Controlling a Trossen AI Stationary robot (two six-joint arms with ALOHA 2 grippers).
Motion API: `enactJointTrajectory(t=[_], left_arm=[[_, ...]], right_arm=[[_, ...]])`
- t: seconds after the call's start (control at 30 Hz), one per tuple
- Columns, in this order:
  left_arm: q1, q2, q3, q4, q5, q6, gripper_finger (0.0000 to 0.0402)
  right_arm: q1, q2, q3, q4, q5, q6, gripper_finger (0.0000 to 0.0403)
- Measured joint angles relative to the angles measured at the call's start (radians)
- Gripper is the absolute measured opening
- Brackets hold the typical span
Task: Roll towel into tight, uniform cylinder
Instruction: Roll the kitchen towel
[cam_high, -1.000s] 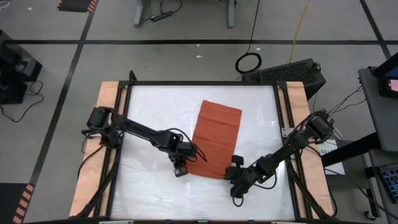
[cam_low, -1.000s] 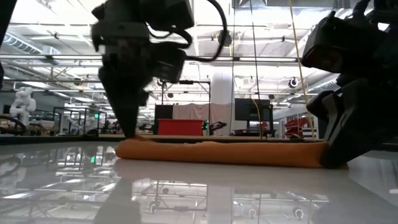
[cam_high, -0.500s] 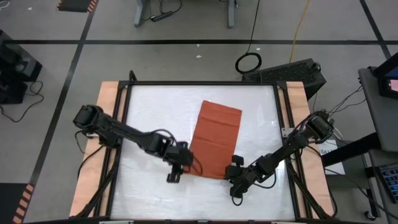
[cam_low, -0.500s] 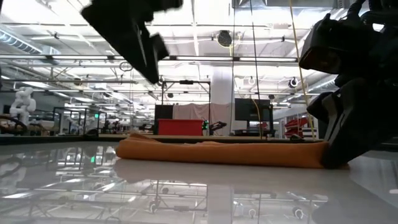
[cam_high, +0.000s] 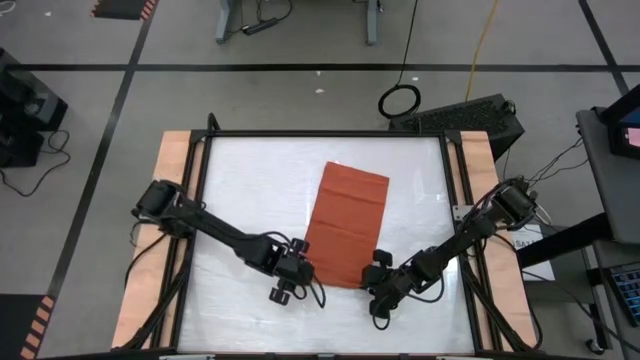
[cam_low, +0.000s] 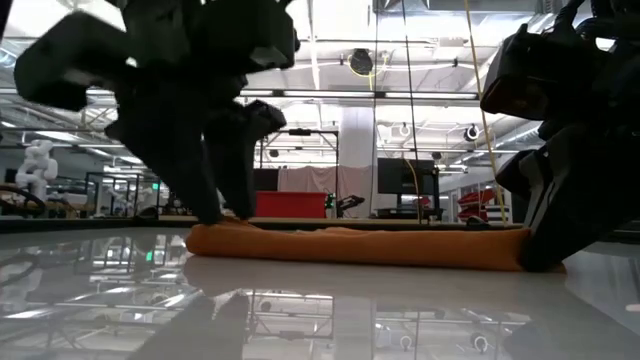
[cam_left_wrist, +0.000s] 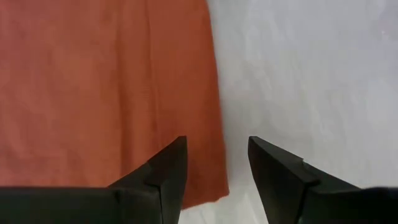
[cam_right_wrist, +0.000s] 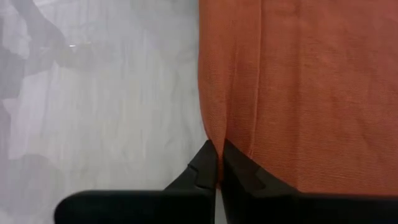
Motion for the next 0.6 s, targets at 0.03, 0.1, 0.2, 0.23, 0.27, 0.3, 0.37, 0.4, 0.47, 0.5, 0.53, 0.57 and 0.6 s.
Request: enactJointTrajectory(t=[0.03, 0.1, 0.2, 0.23, 0.27, 0.3, 0.37, 0.4, 0.47, 0.5, 0.53, 0.57, 0.6], left_arm=[[-0.001, 0.008, 0.0, 0.0, 0.0, 0.0, 0.0176], [-0.001, 0.024, 0.0, 0.0, 0.0, 0.001, 0.0176], [-0.002, 0.044, 0.0, -0.003, -0.018, 0.001, 0.0176], [-0.001, 0.052, 0.0, -0.005, -0.02, 0.001, 0.0176], [-0.001, 0.059, 0.0, -0.005, -0.021, -0.001, 0.0176], [0.001, 0.065, 0.002, -0.005, -0.021, -0.002, 0.0176], [0.004, 0.072, 0.004, -0.006, -0.022, -0.024, 0.017], [0.007, 0.074, 0.004, -0.005, -0.02, -0.027, 0.0163], [0.012, 0.074, 0.004, -0.003, -0.015, -0.028, 0.0138], [0.015, 0.075, 0.004, -0.003, -0.012, -0.028, 0.012], [0.021, 0.075, 0.004, -0.002, -0.01, -0.028, 0.01], [0.029, 0.076, 0.004, -0.001, -0.006, -0.027, 0.0077], [0.036, 0.076, 0.004, 0.001, -0.003, -0.026, 0.0053]], right_arm=[[0.0, 0.0, 0.0, 0.0, 0.001, 0.0, 0.0002], [0.0, 0.0, 0.0, 0.001, 0.001, 0.0, 0.0002], [0.0, 0.0, 0.0, 0.006, 0.001, 0.0, 0.0002], [0.0, 0.0, 0.0, 0.006, 0.001, 0.0, 0.0002], [0.0, 0.0, 0.0, 0.006, 0.001, 0.0, 0.0002], [0.0, 0.0, 0.0, 0.007, 0.001, 0.0, 0.0002], [-0.001, 0.0, 0.0, 0.007, 0.001, 0.003, 0.0002], [-0.001, 0.0, 0.0, 0.007, 0.001, 0.01, 0.0002], [-0.001, 0.0, 0.0, 0.007, 0.001, 0.025, 0.0002], [0.0, 0.0, 0.0, 0.01, 0.001, 0.031, 0.0002], [0.0, 0.0, -0.001, 0.015, 0.0, 0.036, 0.0002], [0.0, 0.0, -0.002, 0.024, -0.005, 0.04, 0.0002], [0.0, 0.0, -0.001, 0.032, -0.017, 0.045, 0.0002]])
